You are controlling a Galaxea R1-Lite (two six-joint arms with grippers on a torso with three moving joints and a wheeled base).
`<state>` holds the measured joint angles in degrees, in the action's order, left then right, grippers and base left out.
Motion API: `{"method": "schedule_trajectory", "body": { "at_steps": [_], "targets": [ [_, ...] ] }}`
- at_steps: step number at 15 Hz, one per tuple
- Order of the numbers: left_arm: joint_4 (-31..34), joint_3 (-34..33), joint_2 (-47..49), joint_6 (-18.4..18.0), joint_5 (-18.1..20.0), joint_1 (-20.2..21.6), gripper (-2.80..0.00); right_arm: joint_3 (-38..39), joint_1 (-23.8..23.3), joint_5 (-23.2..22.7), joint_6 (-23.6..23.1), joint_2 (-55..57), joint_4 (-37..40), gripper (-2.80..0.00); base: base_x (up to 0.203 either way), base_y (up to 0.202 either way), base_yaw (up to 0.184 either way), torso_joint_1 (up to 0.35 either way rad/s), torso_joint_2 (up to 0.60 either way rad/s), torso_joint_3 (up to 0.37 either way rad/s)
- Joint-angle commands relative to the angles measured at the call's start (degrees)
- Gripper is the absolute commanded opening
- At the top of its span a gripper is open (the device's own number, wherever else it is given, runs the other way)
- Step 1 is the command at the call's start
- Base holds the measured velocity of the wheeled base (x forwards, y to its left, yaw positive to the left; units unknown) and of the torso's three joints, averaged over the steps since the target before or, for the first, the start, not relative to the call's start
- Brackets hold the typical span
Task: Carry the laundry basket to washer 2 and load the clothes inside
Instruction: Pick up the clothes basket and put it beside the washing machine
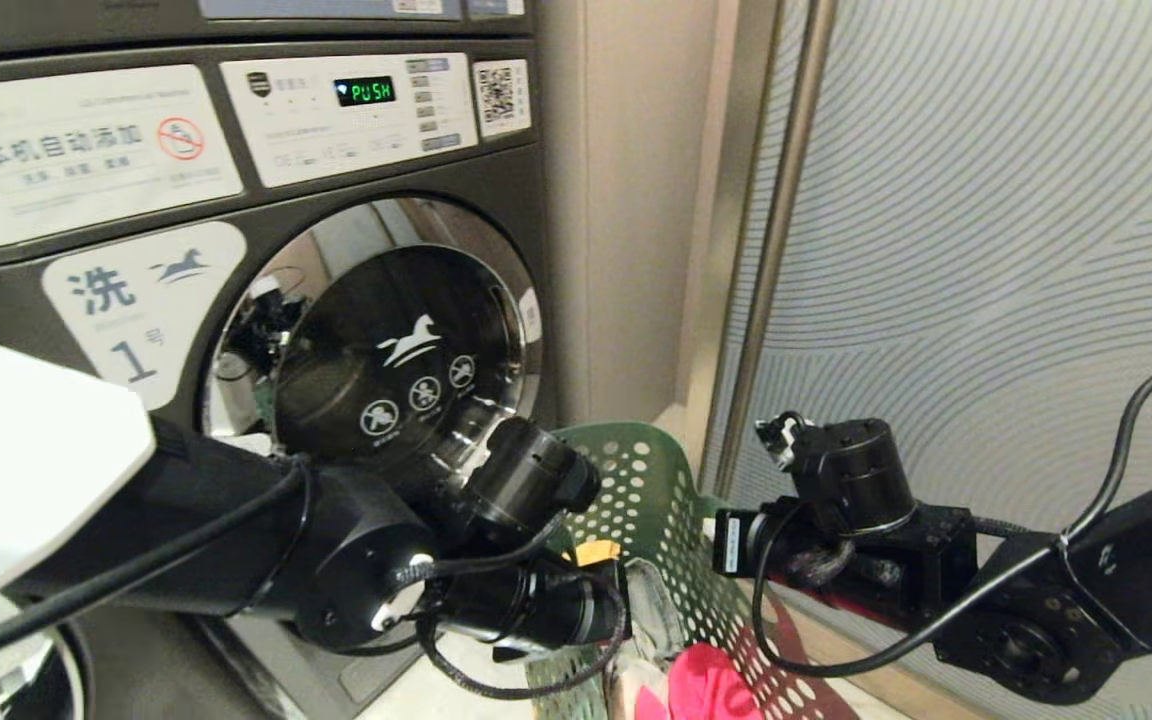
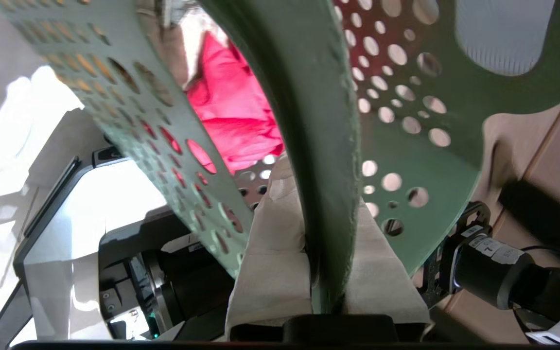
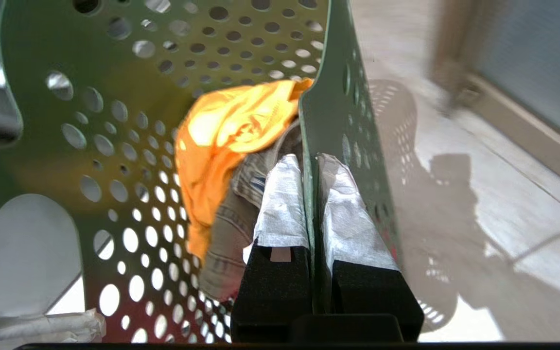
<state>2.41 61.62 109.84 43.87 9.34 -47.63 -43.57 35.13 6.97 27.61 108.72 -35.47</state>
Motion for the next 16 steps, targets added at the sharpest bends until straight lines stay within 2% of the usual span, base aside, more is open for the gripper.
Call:
{"method": "schedule_trajectory", "body": {
  "at_steps": [1, 16],
  "targets": [
    [-0.04, -0.01, 0.38, 0.25, 0.07, 0.07, -2.80, -0.18, -0.04, -0.07, 0.16, 0.36, -0.21, -2.80, -0.001, -0.006, 0.171, 0.002, 0.00, -0.002],
    [-0.13, 0.08, 0.73, 0.25, 0.07, 0.08, -2.80, -0.11, 0.02, -0.73, -0.76, 1.11, -0.12, -2.80, 0.002, -0.008, 0.175, 0.001, 0.00, 0.003]
  ]
}}
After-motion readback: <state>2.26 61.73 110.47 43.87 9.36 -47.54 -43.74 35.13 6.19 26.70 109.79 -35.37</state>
